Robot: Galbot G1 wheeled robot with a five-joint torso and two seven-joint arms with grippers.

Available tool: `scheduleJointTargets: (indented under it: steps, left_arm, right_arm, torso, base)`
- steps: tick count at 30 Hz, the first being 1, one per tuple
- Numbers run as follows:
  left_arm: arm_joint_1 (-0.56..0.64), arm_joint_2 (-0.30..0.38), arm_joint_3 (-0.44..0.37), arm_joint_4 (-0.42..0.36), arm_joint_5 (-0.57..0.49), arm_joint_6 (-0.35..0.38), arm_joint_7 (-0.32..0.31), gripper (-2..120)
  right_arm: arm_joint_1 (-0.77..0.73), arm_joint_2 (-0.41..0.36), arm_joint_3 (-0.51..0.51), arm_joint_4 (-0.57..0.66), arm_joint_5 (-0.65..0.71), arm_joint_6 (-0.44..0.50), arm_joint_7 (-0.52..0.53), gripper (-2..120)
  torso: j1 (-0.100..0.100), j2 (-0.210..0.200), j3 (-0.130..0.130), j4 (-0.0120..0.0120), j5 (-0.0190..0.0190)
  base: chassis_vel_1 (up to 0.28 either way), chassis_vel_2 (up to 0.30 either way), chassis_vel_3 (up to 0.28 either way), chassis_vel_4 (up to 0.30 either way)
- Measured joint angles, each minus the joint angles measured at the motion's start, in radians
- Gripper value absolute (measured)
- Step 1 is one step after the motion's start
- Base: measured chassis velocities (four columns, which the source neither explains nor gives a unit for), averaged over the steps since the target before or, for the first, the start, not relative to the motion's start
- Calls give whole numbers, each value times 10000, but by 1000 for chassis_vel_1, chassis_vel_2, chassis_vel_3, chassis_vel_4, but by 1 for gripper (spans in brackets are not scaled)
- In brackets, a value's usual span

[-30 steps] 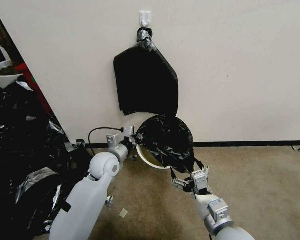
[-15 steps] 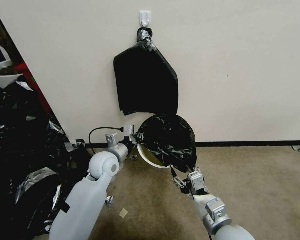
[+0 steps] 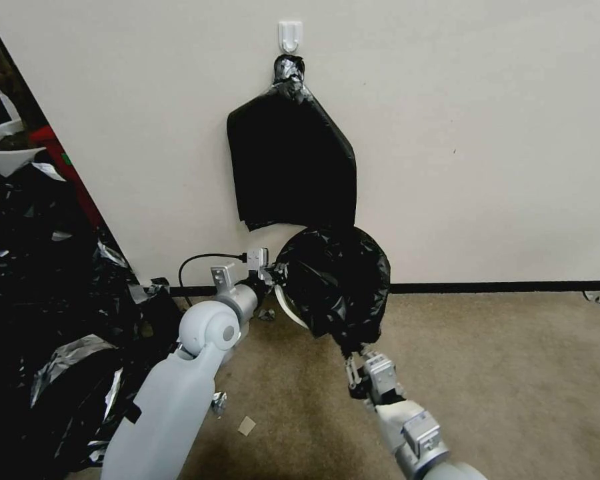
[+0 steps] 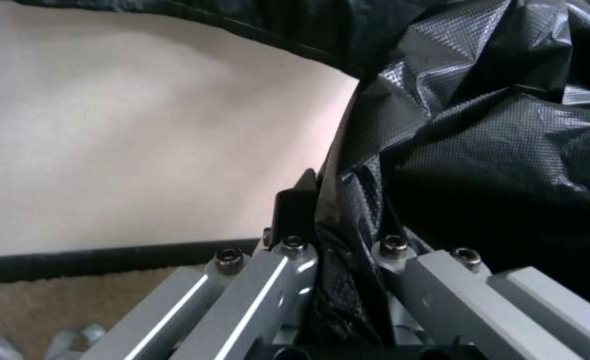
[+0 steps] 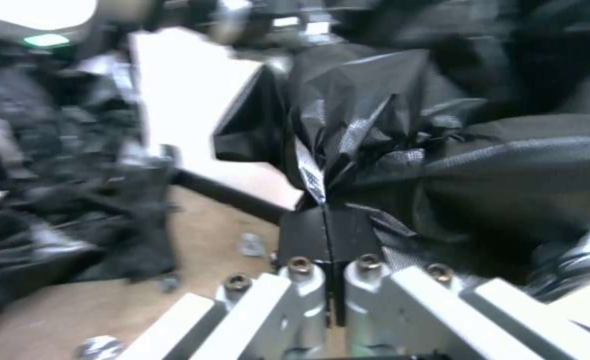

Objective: Place a trash bag onto the trash bin.

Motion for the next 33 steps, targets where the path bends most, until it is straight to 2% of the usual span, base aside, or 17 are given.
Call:
scheduleJointTargets:
  steps: [2,5,9,11,13,15,18,21,23,24,25,27,28,29,31,32,33]
  left_arm:
    - [75,-57,33,-123,-203,62,-61,4]
    - [143,-84,57,-209,-292,109,-75,4]
    - [353,-116,97,-490,-436,259,-81,4]
    - [551,-113,104,-698,-480,363,-66,4]
    - [584,-110,101,-730,-479,370,-62,4]
    - [695,-97,67,-809,-477,374,-24,4]
    - [736,-98,25,-820,-456,369,-14,4]
    - [746,-115,-17,-820,-422,328,-15,4]
    - [729,-141,-31,-816,-335,169,-15,3]
    - [729,-141,-31,-816,-335,169,-15,3]
    - [714,-144,-32,-807,-300,134,-14,3]
    - [610,-124,-38,-695,-132,23,-15,3]
    - [583,-115,-41,-674,-110,-1,-14,3]
    - [583,-115,-41,-674,-110,-1,-14,3]
    - [535,-55,-58,-594,-59,-32,-14,3]
    - [535,-55,-58,-594,-59,-32,-14,3]
    - [569,-33,-72,-591,-44,-32,-16,3]
  right_arm:
    - [231,106,-9,-465,-144,420,-807,0]
    - [387,172,37,-766,-274,521,-1163,0]
    - [917,362,372,-1811,-1116,577,-1703,0]
    - [1266,456,967,-2592,-2563,535,-1748,0]
    - [1304,475,1137,-2731,-2945,538,-1707,0]
    - [1425,494,2019,-3155,-4631,945,-1564,0]
    - [1346,401,2218,-3170,-4878,1258,-1485,0]
    - [1148,248,2123,-3006,-4331,1569,-1500,0]
    - [909,153,1983,-2818,-3306,2429,-2329,8]
    - [909,153,1983,-2818,-3306,2429,-2329,8]
    - [886,135,1983,-2819,-3067,2663,-2656,10]
    - [874,35,2273,-3026,-1948,4101,-5022,24]
    - [903,12,2450,-3098,-1763,4468,-5702,25]
    - [903,12,2450,-3098,-1763,4468,-5702,25]
    - [1073,-36,3407,-3343,-966,5420,-8841,39]
    - [1073,-36,3407,-3343,-966,5420,-8841,39]
    - [1146,-46,3790,-3356,-423,5530,-9957,45]
  torso:
    - [1,0,0,-1,0]
    - [0,0,0,0,1]
    - [1,0,0,0,2]
    - [0,0,0,1,2]
    - [1,0,0,1,3]
    - [1,0,0,-1,-2]
    - [0,0,0,-1,0]
    - [0,0,0,0,-1]
    - [0,0,0,-1,1]
    - [0,0,0,-1,1]
    - [0,0,0,-1,0]
    - [1,0,0,-1,3]
    - [0,0,0,0,2]
    - [0,0,0,0,2]
    - [0,0,0,-2,1]
    - [0,0,0,-2,1]
    - [0,0,0,0,0]
  base:
    - [0,0,0,0]
    - [0,0,0,0]
    - [0,0,0,0]
    - [0,0,0,0]
    - [0,0,0,0]
    - [0,0,0,0]
    - [0,0,0,0]
    - [0,0,0,0]
    - [0,0,0,0]
    - [0,0,0,0]
    - [0,0,0,0]
    - [0,0,0,0]
    - [0,0,0,0]
    - [0,0,0,0]
    - [0,0,0,0]
    - [0,0,0,0]
    - [0,0,0,0]
